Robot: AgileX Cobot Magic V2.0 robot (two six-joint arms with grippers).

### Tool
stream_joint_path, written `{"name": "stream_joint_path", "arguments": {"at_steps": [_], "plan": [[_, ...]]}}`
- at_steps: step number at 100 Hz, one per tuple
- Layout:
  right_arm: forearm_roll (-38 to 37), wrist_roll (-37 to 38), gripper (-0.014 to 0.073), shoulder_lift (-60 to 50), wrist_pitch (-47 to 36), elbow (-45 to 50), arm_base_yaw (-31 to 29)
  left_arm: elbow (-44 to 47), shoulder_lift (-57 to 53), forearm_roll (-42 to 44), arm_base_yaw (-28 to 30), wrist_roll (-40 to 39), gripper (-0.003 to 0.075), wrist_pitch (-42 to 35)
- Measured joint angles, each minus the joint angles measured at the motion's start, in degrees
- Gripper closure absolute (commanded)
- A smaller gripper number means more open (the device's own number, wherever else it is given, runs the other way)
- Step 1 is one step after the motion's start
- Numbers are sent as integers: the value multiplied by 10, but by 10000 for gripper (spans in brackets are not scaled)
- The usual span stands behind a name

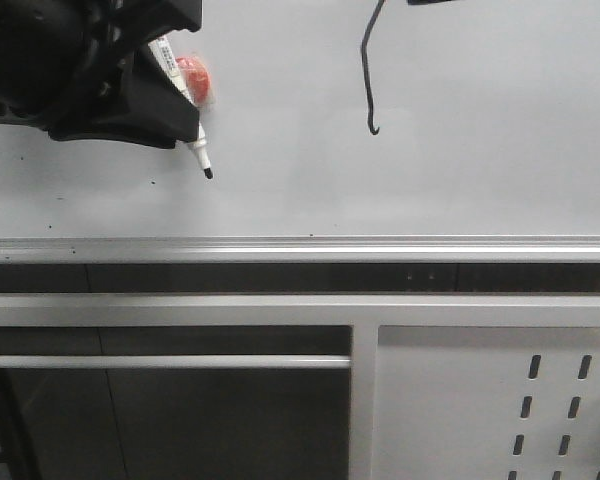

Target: Write number 1 on whiteboard

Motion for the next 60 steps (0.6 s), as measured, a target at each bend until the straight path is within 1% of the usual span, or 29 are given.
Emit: {"name": "stream_joint_path", "arguments": {"at_steps": [5,10,14,16,17,22,25,27,32,48,60], "plan": [[0,0,-57,0,0,0,0,0,0,0,0,0,689,0],[0,0,-57,0,0,0,0,0,0,0,0,0,638,0],[0,0,-57,0,-1,0,0,0,0,0,0,0,580,0],[0,0,-57,0,-1,0,0,0,0,0,0,0,538,0],[0,0,-57,0,-1,0,0,0,0,0,0,0,538,0],[0,0,-57,0,-1,0,0,0,0,0,1,0,458,0],[0,0,-57,0,-1,0,0,0,0,0,1,0,422,0],[0,0,-57,0,-1,0,0,0,0,0,2,0,412,0],[0,0,-57,0,-1,0,0,0,0,0,2,0,399,1],[0,0,-57,0,-1,0,0,0,0,0,2,0,426,10],[0,0,-57,0,-1,0,0,0,0,0,2,0,423,11]]}}
